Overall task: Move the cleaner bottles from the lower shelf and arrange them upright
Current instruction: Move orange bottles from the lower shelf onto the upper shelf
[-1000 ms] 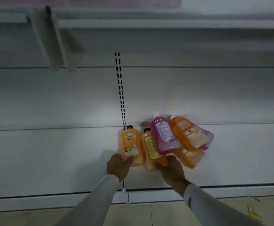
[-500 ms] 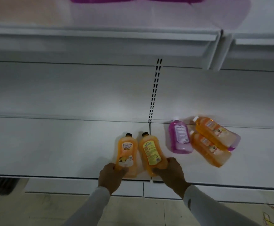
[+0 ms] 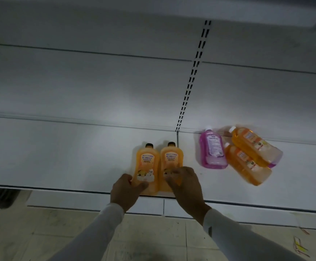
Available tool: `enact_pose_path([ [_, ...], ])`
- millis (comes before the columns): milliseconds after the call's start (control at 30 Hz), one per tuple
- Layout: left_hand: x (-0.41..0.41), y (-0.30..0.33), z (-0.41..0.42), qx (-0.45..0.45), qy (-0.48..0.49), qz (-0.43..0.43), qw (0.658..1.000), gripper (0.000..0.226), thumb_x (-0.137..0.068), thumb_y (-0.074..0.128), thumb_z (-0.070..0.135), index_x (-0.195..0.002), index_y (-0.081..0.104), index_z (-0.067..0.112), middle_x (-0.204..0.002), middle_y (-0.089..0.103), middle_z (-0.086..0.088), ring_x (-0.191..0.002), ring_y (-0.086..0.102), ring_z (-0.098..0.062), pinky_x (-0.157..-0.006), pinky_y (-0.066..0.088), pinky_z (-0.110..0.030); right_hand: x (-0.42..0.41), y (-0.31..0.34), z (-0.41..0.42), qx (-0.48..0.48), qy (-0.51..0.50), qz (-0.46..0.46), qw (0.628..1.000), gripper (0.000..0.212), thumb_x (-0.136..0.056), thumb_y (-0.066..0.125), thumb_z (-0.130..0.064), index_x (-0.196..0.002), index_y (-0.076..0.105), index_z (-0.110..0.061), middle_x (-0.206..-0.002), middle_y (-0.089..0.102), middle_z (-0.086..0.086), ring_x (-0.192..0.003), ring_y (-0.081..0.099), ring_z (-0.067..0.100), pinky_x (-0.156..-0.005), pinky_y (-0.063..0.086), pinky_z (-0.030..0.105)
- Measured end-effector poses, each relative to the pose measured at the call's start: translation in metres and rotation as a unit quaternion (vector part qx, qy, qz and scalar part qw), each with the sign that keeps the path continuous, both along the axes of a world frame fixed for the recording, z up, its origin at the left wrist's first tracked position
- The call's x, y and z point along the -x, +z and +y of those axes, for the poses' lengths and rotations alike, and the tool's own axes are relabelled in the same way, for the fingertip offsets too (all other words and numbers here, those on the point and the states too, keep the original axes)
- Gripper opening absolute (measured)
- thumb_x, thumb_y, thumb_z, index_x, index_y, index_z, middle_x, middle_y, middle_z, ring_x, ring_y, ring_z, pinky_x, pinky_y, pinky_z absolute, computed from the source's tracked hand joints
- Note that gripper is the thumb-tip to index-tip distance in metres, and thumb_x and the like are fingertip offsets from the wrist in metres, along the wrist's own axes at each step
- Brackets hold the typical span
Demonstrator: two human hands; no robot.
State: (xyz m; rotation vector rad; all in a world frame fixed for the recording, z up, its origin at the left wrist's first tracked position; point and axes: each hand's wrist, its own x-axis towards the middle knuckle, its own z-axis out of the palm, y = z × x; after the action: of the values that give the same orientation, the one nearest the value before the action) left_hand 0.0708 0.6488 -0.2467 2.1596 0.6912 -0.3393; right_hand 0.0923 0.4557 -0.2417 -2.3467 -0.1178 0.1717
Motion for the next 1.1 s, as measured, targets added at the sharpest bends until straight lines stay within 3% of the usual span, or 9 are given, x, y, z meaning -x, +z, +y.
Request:
enact_pose_path([
  [100, -0.017, 0.001, 0.008, -0.008, 0.014, -0.01, 1.0, 0.074, -0.074, 0.07, 0.06, -0.126, 0.052, 0.011, -0.114, 0.061, -0.006, -0.103, 0.059, -0.026, -0.087, 0.048, -0.033, -0.026, 0.002, -0.002, -0.036, -0.078, 0.06, 0.995, 0.026, -0.088, 0.064, -0.045, -0.101, 0.049, -0.029, -0.097, 0.05, -0.009, -0.095, 0.052, 0.013, -0.072, 0.04, 0.016],
  [233, -0.052, 0.0, 0.014, 0.0, -0.013, 0.022, 1.0, 0.082, -0.073, 0.073, 0.056, -0.134, 0.046, 0.008, -0.127, 0.059, -0.012, -0.113, 0.057, -0.029, -0.093, 0.047, -0.036, -0.061, -0.009, -0.006, -0.118, -0.146, 0.259, 0.947, 0.048, -0.081, 0.072, -0.043, -0.114, 0.049, -0.017, -0.105, 0.061, -0.001, -0.094, 0.061, 0.018, -0.072, 0.052, 0.03],
  [333, -0.066, -0.004, 0.009, 0.027, -0.026, 0.051, 0.998, 0.078, -0.068, 0.08, 0.05, -0.126, 0.052, 0.005, -0.117, 0.062, -0.01, -0.105, 0.059, -0.027, -0.088, 0.05, -0.035, -0.068, -0.02, -0.002, -0.133, -0.133, 0.274, 0.943, 0.039, -0.08, 0.076, -0.037, -0.11, 0.062, -0.016, -0.093, 0.07, -0.003, -0.082, 0.066, 0.012, -0.058, 0.049, 0.023],
  [433, -0.071, -0.009, 0.004, 0.086, -0.017, 0.049, 0.995, 0.057, -0.064, 0.082, 0.047, -0.105, 0.068, 0.011, -0.097, 0.072, -0.006, -0.087, 0.068, -0.022, -0.083, 0.057, -0.038, -0.073, -0.026, -0.002, -0.154, -0.123, 0.3, 0.933, 0.03, -0.08, 0.077, -0.031, -0.104, 0.065, -0.018, -0.095, 0.073, 0.002, -0.082, 0.068, 0.015, -0.062, 0.053, 0.026],
  [533, -0.07, -0.012, 0.006, 0.121, -0.019, 0.052, 0.991, 0.065, -0.048, 0.085, 0.052, -0.099, 0.071, 0.015, -0.092, 0.073, -0.006, -0.086, 0.069, -0.023, -0.082, 0.058, -0.042, -0.076, -0.024, -0.006, -0.147, -0.098, 0.331, 0.927, 0.037, -0.076, 0.08, -0.028, -0.107, 0.063, -0.018, -0.098, 0.072, 0.002, -0.087, 0.068, 0.018, -0.061, 0.053, 0.027],
  [600, -0.068, -0.013, 0.009, 0.14, -0.014, 0.059, 0.988, 0.065, -0.042, 0.086, 0.051, -0.095, 0.072, 0.016, -0.09, 0.074, -0.004, -0.086, 0.069, -0.023, -0.085, 0.057, -0.043, -0.071, -0.025, -0.008, -0.125, -0.082, 0.329, 0.933, 0.04, -0.073, 0.082, -0.029, -0.106, 0.061, -0.021, -0.098, 0.071, 0.0, -0.087, 0.068, 0.017, -0.062, 0.053, 0.025],
  [733, -0.046, -0.006, 0.013, 0.163, -0.026, 0.043, 0.985, 0.046, -0.058, 0.088, 0.036, -0.097, 0.069, 0.019, -0.091, 0.074, -0.002, -0.086, 0.07, -0.022, -0.085, 0.057, -0.046, -0.05, -0.023, -0.013, -0.119, -0.066, 0.302, 0.944, 0.055, -0.068, 0.085, -0.033, -0.114, 0.058, -0.021, -0.101, 0.072, -0.002, -0.089, 0.07, 0.016, -0.069, 0.058, 0.029],
  [900, -0.006, 0.033, 0.01, 0.148, -0.017, -0.032, 0.988, 0.063, -0.057, 0.091, 0.029, -0.106, 0.053, 0.018, -0.1, 0.067, -0.002, -0.091, 0.067, -0.022, -0.078, 0.059, -0.044, -0.031, 0.018, -0.02, -0.12, -0.015, 0.221, 0.968, 0.089, -0.046, 0.088, -0.048, -0.121, 0.049, -0.02, -0.109, 0.067, -0.001, -0.098, 0.069, 0.017, -0.085, 0.058, 0.044],
  [1100, 0.05, 0.129, 0.005, 0.136, 0.021, -0.135, 0.981, 0.057, -0.059, 0.09, 0.023, -0.102, 0.054, 0.02, -0.097, 0.069, 0.002, -0.09, 0.067, -0.017, -0.08, 0.058, -0.043, -0.005, 0.116, -0.027, -0.118, 0.058, 0.141, 0.981, 0.084, -0.044, 0.091, -0.049, -0.116, 0.053, -0.027, -0.104, 0.07, -0.006, -0.095, 0.069, 0.01, -0.079, 0.06, 0.037],
])
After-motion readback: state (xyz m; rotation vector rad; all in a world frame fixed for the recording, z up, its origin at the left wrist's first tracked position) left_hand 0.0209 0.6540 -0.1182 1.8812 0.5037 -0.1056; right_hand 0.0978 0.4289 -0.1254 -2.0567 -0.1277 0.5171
